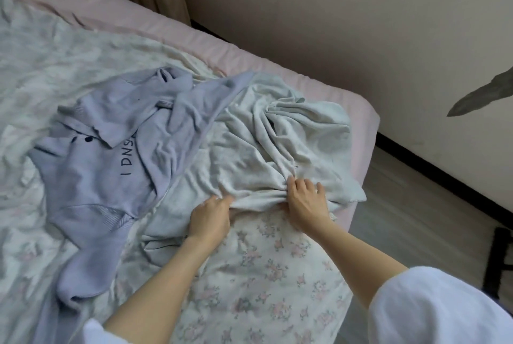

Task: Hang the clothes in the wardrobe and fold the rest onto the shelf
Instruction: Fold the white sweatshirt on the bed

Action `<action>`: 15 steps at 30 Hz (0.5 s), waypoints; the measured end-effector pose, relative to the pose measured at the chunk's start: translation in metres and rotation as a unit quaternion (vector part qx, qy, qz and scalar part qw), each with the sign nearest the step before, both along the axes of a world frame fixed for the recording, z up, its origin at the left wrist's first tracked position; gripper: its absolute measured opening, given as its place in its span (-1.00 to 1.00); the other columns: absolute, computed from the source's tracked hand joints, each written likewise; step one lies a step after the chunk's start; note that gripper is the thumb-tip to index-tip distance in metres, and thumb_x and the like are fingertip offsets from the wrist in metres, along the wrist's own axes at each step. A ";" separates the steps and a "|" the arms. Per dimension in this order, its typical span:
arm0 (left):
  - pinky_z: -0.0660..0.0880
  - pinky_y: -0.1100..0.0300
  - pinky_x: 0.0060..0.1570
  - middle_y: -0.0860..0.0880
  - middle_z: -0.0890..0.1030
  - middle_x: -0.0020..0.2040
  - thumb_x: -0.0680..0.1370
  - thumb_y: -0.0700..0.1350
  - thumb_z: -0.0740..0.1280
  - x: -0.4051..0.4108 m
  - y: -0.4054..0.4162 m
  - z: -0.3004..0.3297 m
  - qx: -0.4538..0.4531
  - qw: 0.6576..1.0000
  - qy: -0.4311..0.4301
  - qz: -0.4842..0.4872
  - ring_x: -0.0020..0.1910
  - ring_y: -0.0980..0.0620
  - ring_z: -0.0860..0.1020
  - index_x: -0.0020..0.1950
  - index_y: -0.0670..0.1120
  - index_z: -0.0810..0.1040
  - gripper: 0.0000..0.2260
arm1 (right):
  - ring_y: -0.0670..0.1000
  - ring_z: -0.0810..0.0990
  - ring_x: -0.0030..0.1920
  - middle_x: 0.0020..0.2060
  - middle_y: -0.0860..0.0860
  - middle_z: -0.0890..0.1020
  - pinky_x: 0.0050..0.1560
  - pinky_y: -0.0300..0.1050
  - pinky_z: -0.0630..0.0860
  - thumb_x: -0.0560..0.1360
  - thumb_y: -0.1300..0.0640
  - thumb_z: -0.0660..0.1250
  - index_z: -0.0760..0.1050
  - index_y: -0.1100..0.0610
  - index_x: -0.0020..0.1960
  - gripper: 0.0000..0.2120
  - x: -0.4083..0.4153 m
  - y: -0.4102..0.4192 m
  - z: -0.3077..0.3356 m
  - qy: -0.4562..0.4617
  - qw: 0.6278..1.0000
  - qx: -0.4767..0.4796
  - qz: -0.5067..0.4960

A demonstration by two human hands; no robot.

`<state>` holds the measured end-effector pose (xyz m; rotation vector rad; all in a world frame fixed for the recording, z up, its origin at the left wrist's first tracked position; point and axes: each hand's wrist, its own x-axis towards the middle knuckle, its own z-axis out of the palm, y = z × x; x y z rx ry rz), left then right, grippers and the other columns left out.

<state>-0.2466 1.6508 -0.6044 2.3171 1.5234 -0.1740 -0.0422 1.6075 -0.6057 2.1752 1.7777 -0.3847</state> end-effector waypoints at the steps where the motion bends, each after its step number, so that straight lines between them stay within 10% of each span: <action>1: 0.36 0.09 -0.21 -0.10 0.61 -0.02 0.58 -0.21 0.09 0.000 0.003 0.006 0.002 1.000 -0.021 0.005 -0.05 -0.15 0.56 0.18 -0.08 0.47 -0.76 | 0.14 0.40 0.25 0.22 0.11 0.46 0.30 0.08 0.23 0.59 0.03 0.08 0.23 0.19 0.35 -0.61 0.000 0.000 0.002 0.002 1.000 0.012 0.008; 6: 0.26 0.06 -0.36 -0.19 0.60 -0.20 0.63 -0.07 0.10 0.018 0.004 0.048 0.030 0.987 -0.159 0.015 -0.23 -0.28 0.53 0.03 -0.14 0.40 -0.83 | 0.19 0.51 -0.05 0.01 0.15 0.53 -0.19 -0.04 0.23 0.59 0.17 0.05 0.33 0.23 0.09 -0.83 0.008 -0.009 0.032 0.121 0.989 0.073 -0.047; 15: 0.45 0.06 -0.06 -0.10 0.62 0.02 0.54 0.18 0.22 0.050 -0.064 0.138 -0.125 0.951 -0.278 0.054 0.06 -0.17 0.54 0.14 0.03 0.44 -0.71 | 0.26 0.50 -0.20 -0.16 0.18 0.58 -0.30 0.01 0.27 0.61 0.19 0.04 0.26 0.14 -0.04 -0.93 0.047 -0.106 0.136 0.231 0.962 0.120 -0.085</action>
